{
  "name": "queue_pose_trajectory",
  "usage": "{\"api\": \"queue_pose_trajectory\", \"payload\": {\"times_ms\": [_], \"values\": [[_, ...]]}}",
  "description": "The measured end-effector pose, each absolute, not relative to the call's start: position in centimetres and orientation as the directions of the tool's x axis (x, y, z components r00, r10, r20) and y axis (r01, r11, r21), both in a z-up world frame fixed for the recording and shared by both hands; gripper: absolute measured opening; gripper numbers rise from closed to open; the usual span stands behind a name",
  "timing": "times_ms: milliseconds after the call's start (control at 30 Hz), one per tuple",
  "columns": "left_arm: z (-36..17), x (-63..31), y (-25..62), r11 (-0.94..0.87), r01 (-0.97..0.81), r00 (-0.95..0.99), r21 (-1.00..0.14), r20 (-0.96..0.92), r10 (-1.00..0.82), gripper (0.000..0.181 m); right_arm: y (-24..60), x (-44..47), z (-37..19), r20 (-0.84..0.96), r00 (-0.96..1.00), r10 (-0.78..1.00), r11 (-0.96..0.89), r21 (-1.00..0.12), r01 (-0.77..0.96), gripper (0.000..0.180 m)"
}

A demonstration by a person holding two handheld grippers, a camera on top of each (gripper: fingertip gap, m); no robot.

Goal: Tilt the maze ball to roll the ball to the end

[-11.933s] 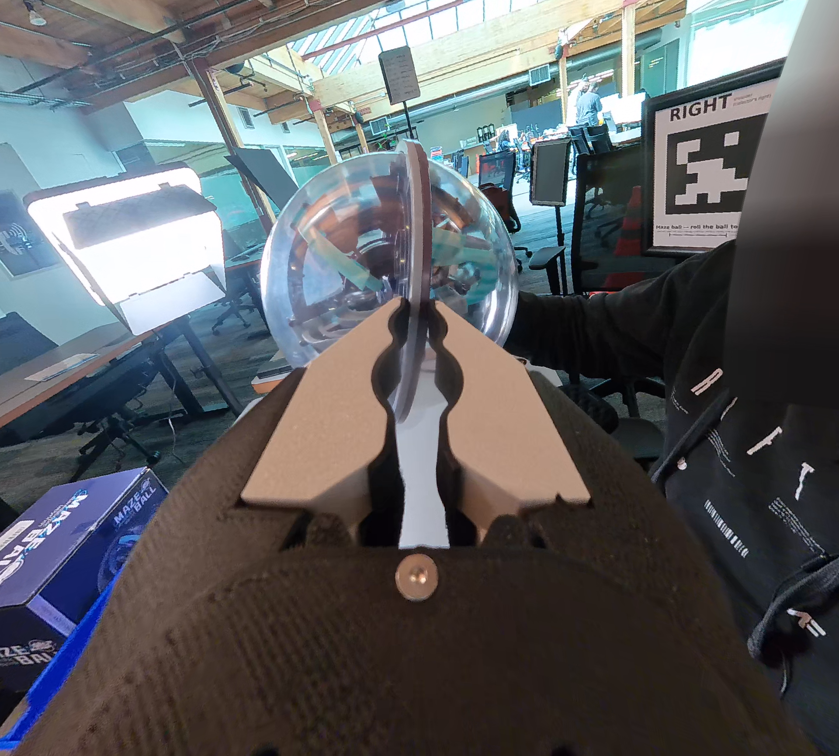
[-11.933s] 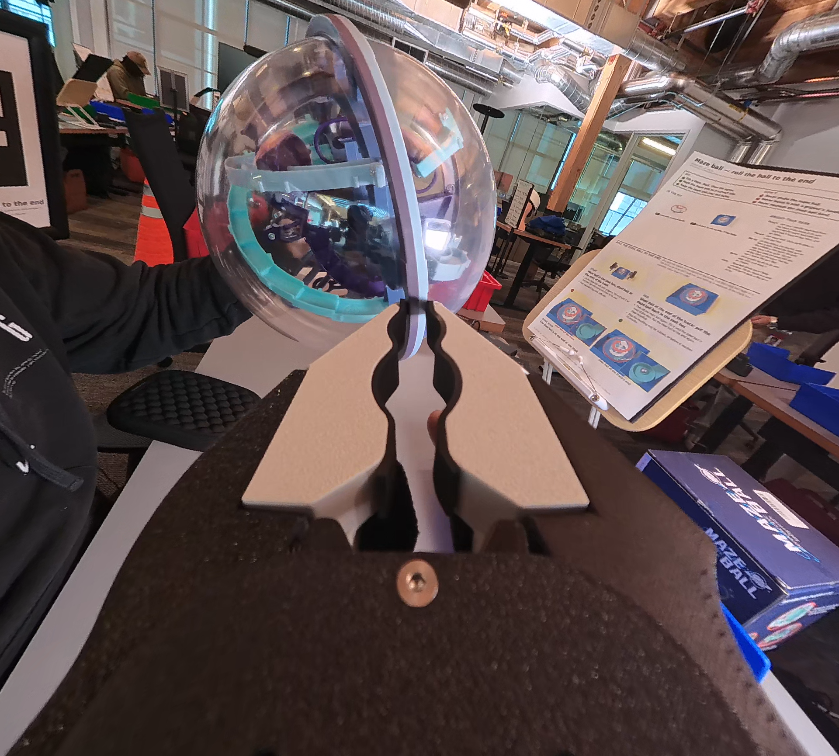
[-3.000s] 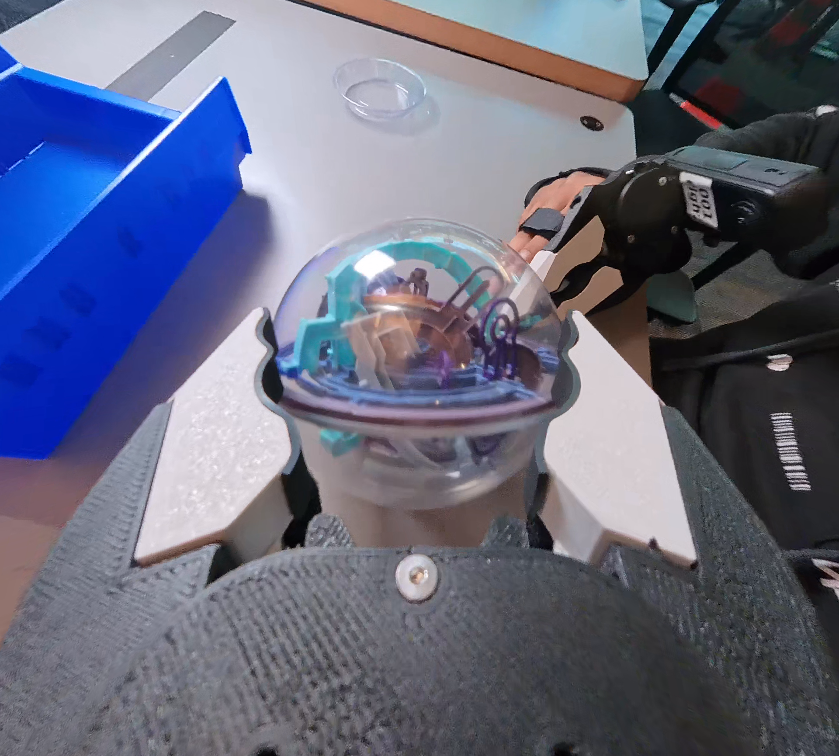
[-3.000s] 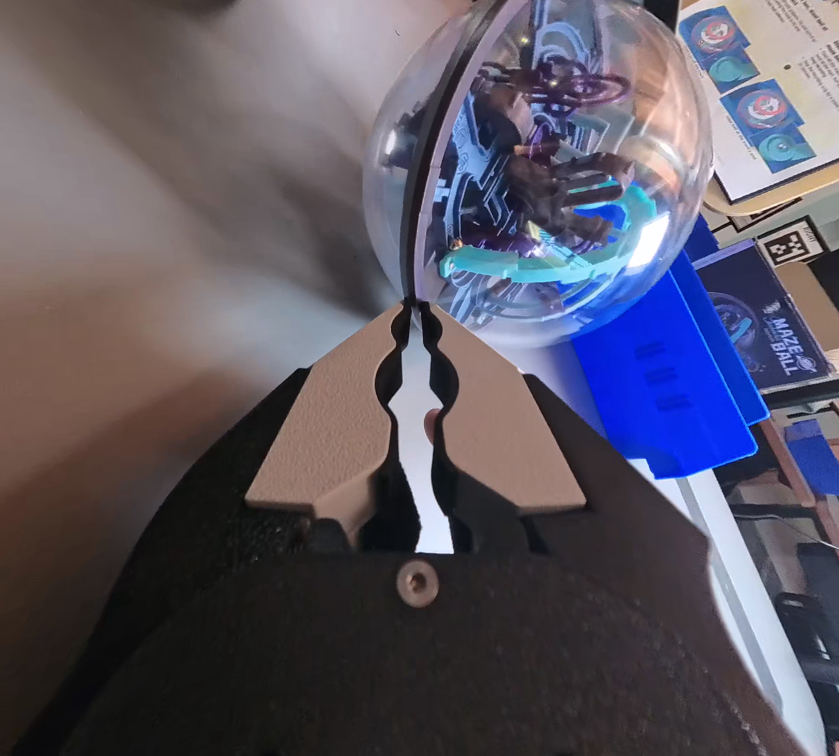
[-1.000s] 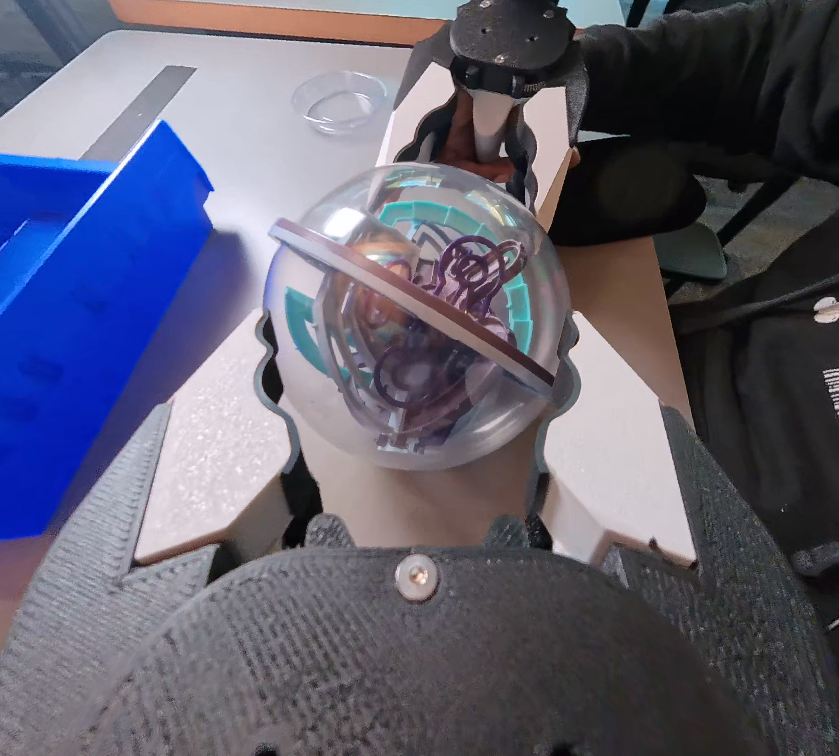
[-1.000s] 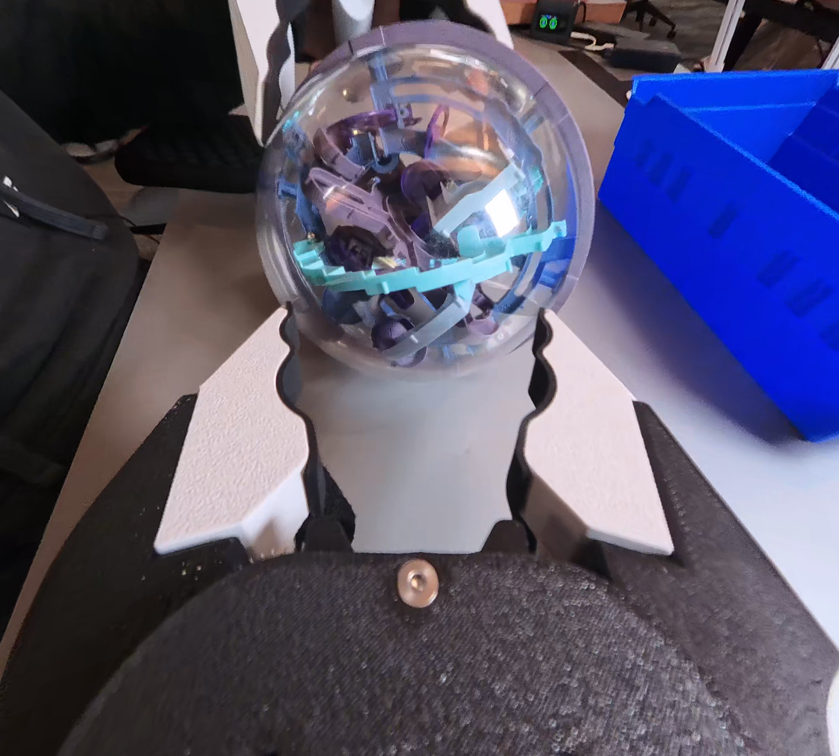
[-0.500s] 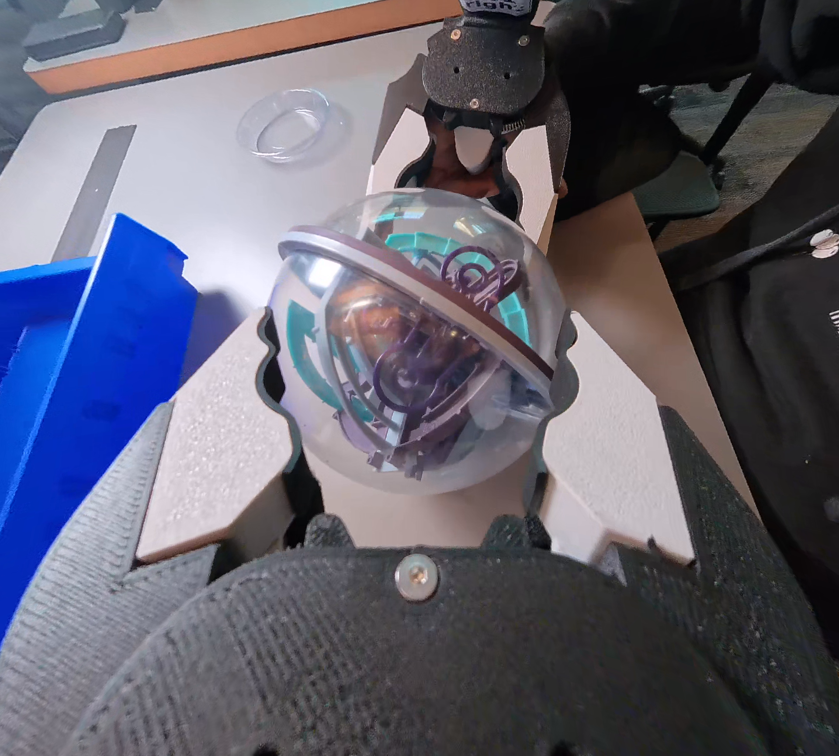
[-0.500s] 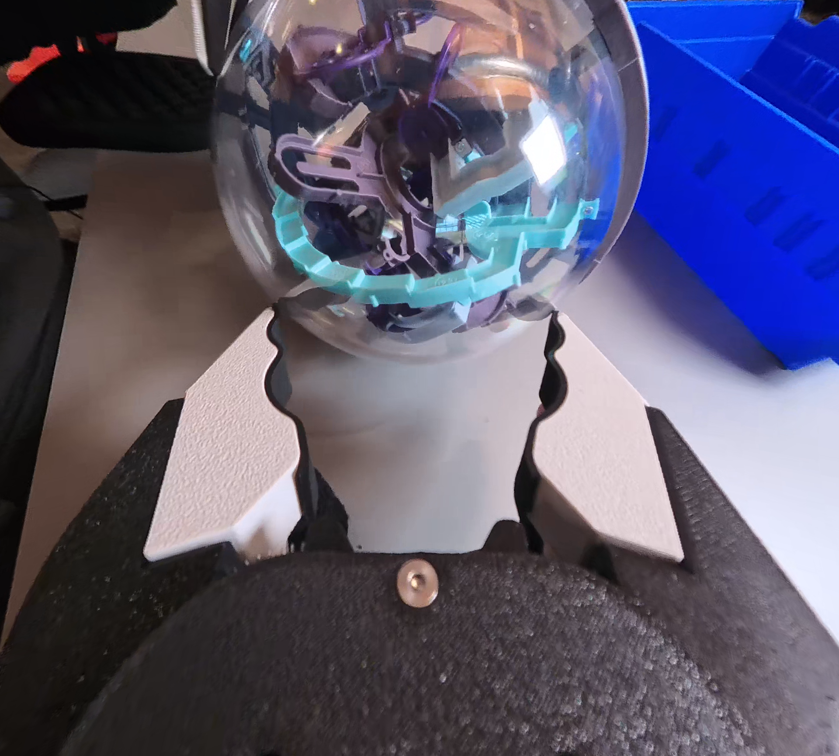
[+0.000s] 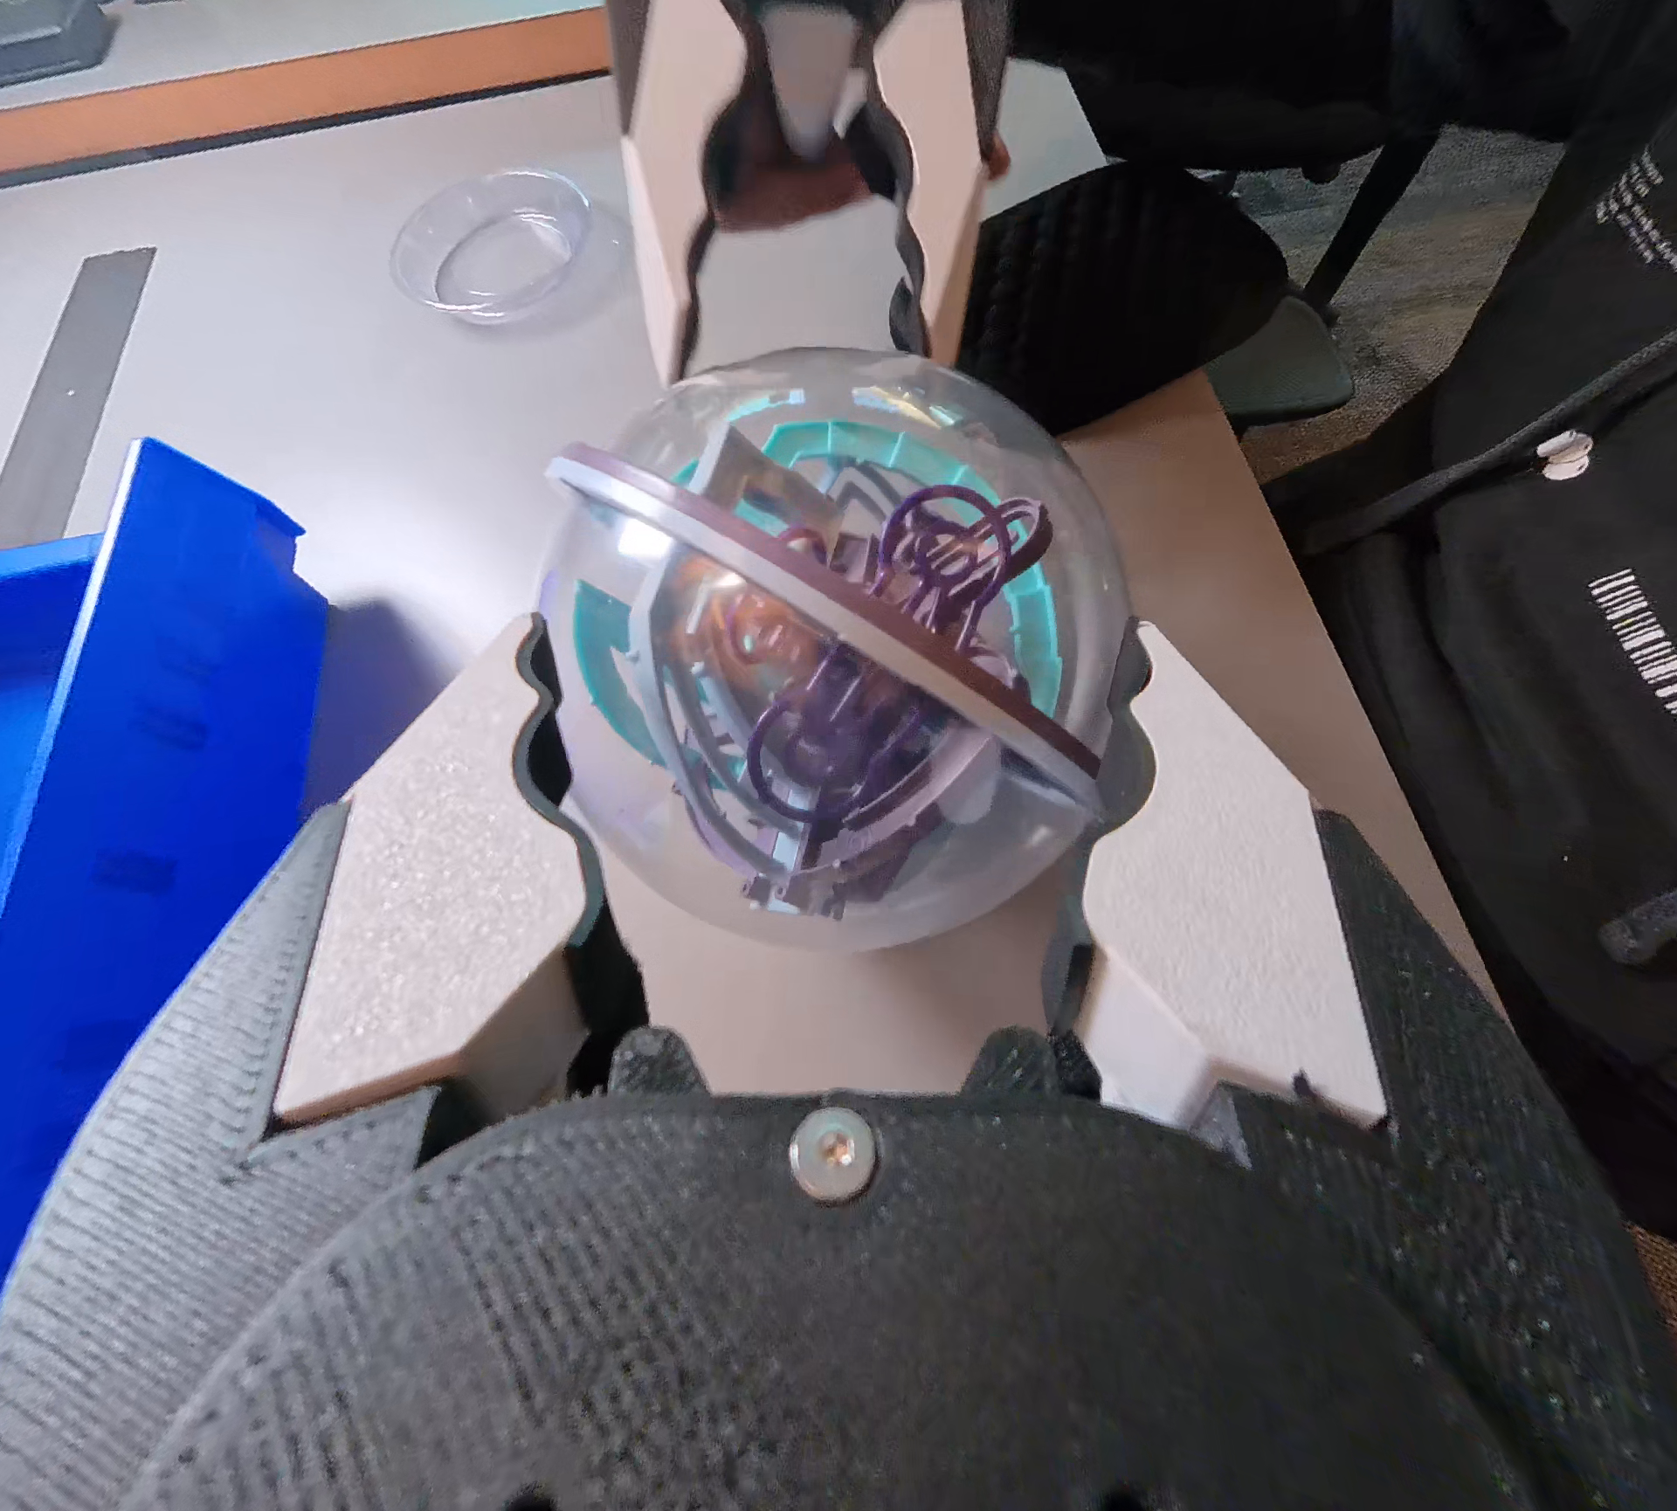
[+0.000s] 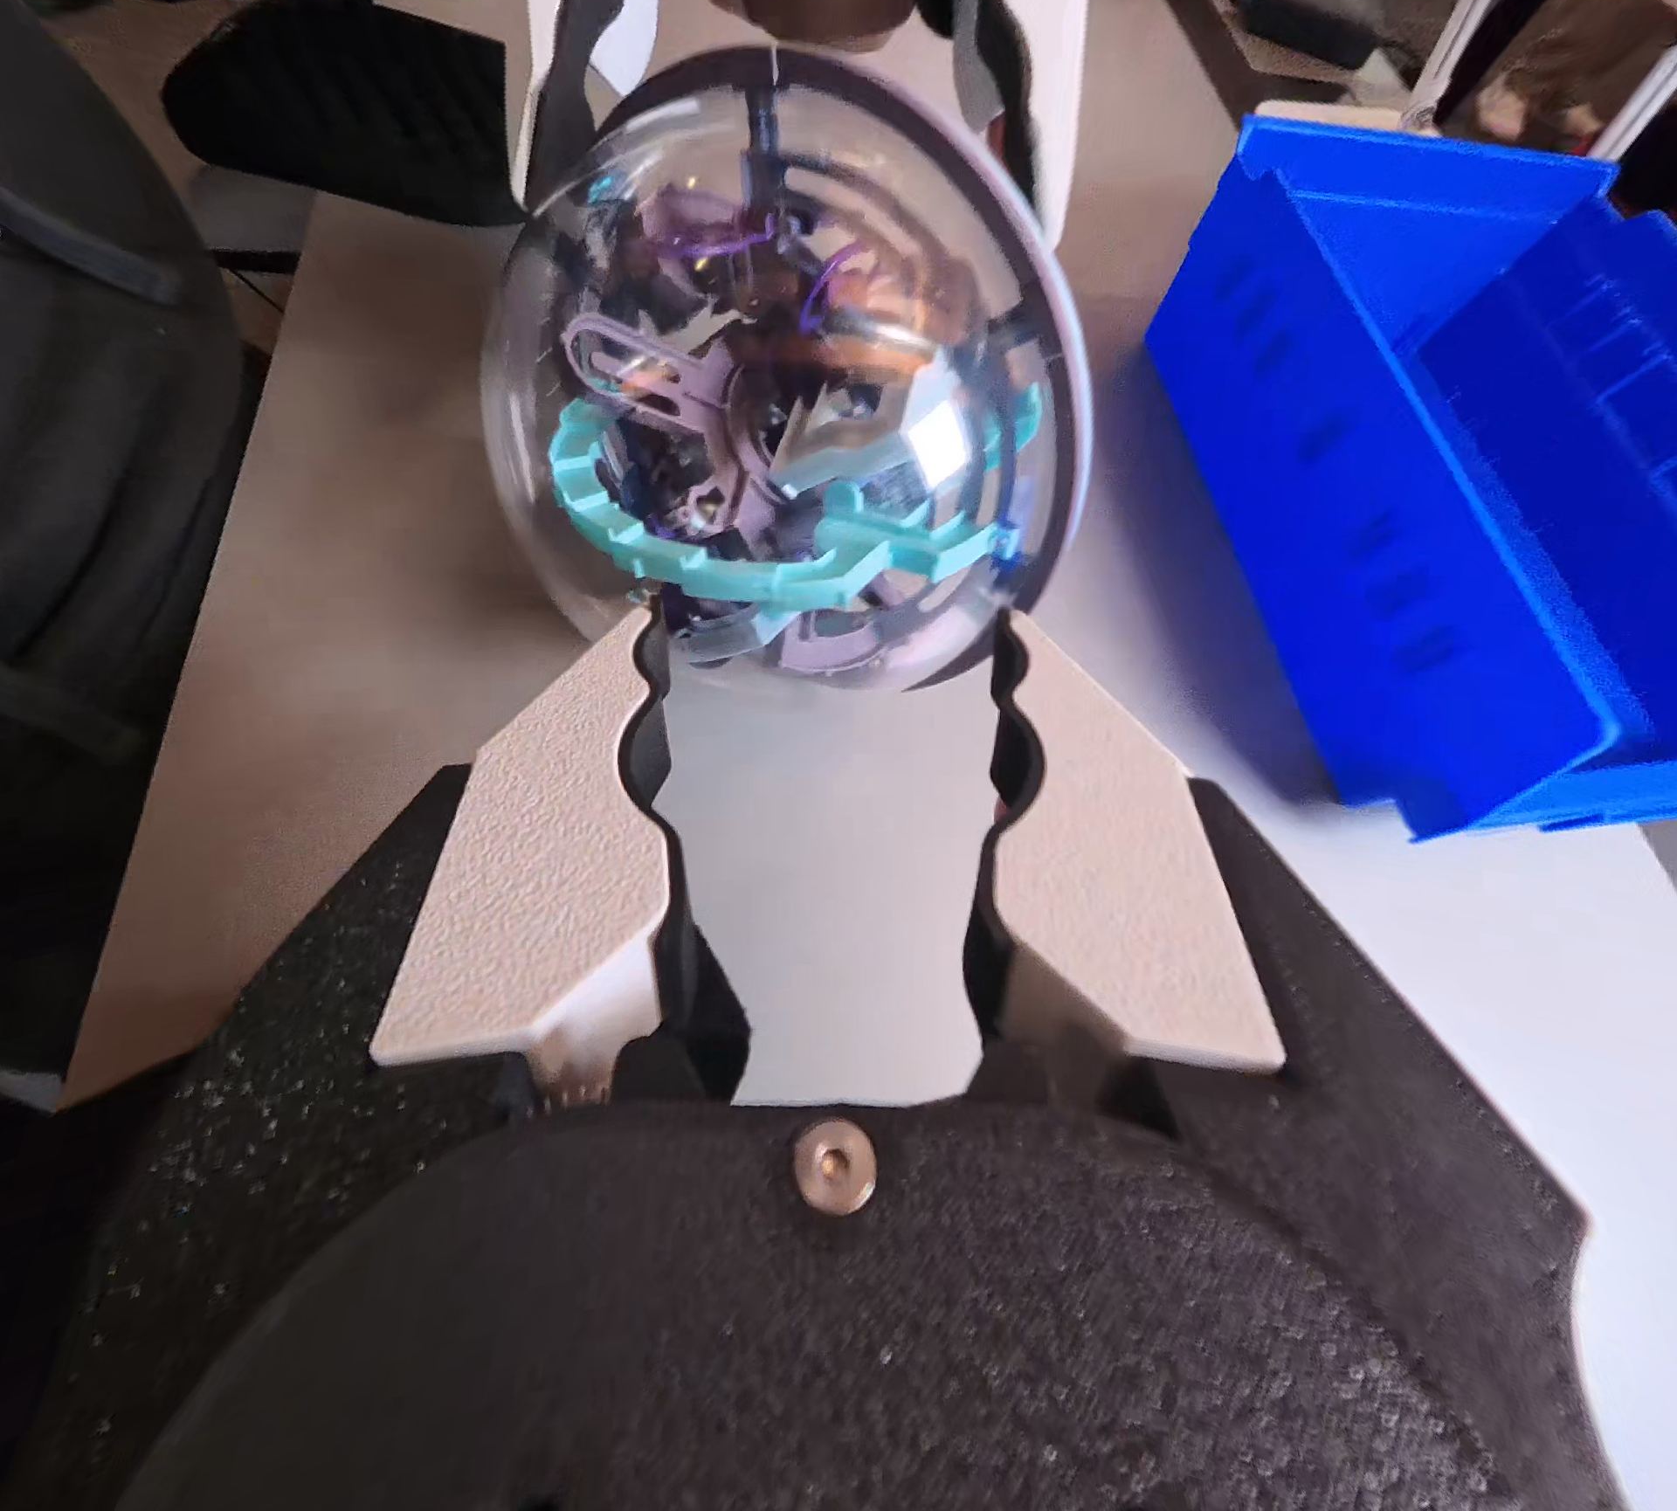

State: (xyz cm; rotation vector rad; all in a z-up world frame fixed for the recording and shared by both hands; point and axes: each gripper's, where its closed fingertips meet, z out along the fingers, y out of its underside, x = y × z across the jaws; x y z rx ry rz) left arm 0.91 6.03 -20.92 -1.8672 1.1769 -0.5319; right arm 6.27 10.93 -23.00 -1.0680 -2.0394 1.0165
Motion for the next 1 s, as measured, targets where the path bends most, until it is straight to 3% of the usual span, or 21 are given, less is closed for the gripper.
{"api": "queue_pose_trajectory", "payload": {"times_ms": [300, 433, 567, 700, 867, 933, 1000], "values": [[-19.6, 2.2, 6.4, -0.173, -0.445, 0.449, -0.879, -0.052, -0.892, 0.104, 10.3, 5.9, -23.8, 0.097, -0.637, 0.765, 0.481, -0.744, 0.465, 0.094], [-18.3, 2.3, 6.4, -0.146, -0.435, 0.443, -0.889, -0.07, -0.894, 0.075, 10.5, 5.9, -24.0, 0.081, -0.633, 0.77, 0.473, -0.738, 0.481, 0.096], [-17.9, 2.5, 6.2, -0.153, -0.433, 0.456, -0.888, -0.069, -0.887, 0.062, 11.0, 6.4, -22.8, 0.048, -0.625, 0.779, 0.427, -0.771, 0.473, 0.09], [-17.4, 3.2, 6.0, -0.134, -0.449, 0.456, -0.883, -0.097, -0.885, 0.045, 12.2, 6.2, -20.3, 0.035, -0.606, 0.795, 0.359, -0.832, 0.423, 0.072], [-17.2, 4.1, 6.2, -0.128, -0.465, 0.453, -0.876, -0.111, -0.885, 0.036, 11.8, 6.4, -19.5, -0.014, -0.654, 0.757, 0.333, -0.852, 0.403, 0.033], [-17.2, 4.3, 6.2, -0.124, -0.471, 0.448, -0.874, -0.116, -0.886, 0.035, 12.1, 6.2, -19.4, 0.012, -0.64, 0.768, 0.341, -0.854, 0.393, 0.008], [-17.2, 4.4, 6.2, -0.122, -0.461, 0.449, -0.879, -0.113, -0.886, 0.033, 12.2, 6.1, -19.5, 0.054, -0.638, 0.768, 0.372, -0.849, 0.375, 0.007]]}}
